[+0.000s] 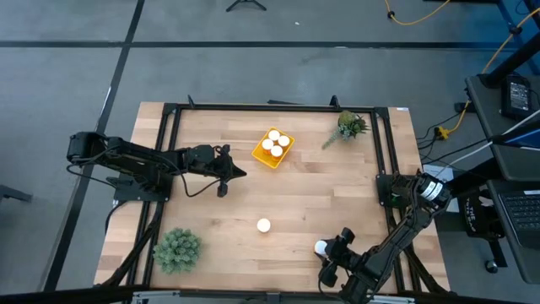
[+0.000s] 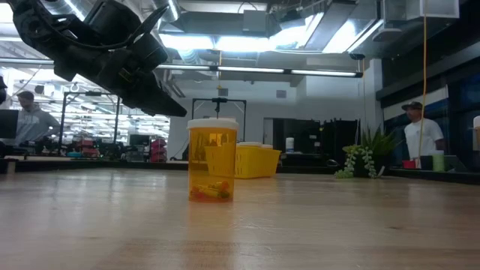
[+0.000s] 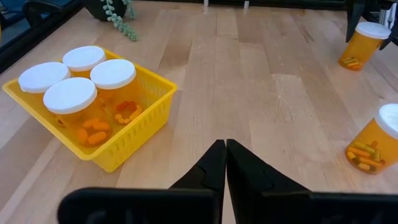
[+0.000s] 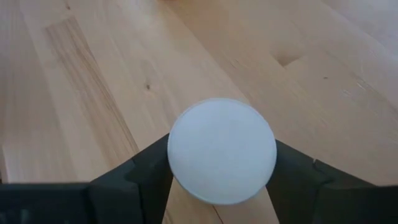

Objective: Pick and place pill bottles into a basket
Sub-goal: Put the bottom pill bottle into the bin

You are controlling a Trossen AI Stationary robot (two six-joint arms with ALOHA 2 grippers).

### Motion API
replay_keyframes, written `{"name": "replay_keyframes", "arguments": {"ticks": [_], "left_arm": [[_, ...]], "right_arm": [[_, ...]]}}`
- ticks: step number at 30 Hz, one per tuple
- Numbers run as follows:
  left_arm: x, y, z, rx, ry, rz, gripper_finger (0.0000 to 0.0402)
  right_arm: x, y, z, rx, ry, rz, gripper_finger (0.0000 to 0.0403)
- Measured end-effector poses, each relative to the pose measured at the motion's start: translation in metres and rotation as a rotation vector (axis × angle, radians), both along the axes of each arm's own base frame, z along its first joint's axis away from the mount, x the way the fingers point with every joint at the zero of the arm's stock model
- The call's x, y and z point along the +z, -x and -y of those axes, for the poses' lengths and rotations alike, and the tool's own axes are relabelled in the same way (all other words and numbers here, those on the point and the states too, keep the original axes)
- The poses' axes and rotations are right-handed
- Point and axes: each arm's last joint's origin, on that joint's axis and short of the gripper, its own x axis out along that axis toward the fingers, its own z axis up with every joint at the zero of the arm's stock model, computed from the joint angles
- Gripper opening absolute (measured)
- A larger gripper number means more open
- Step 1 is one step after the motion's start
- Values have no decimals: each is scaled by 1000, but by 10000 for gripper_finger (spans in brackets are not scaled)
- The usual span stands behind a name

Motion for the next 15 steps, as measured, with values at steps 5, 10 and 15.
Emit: {"name": "replay_keyframes", "arguments": {"ticks": [5, 10, 15], "left_arm": [[0, 0, 0, -1, -2, 0, 10], [0, 0, 0, 0, -2, 0, 10], [0, 0, 0, 0, -3, 0, 10]], "right_arm": [[5, 0, 1, -1, 12, 29, 222], [24, 1, 4, 29, 12, 51, 222], [41, 0, 13, 30, 13, 58, 222]]}}
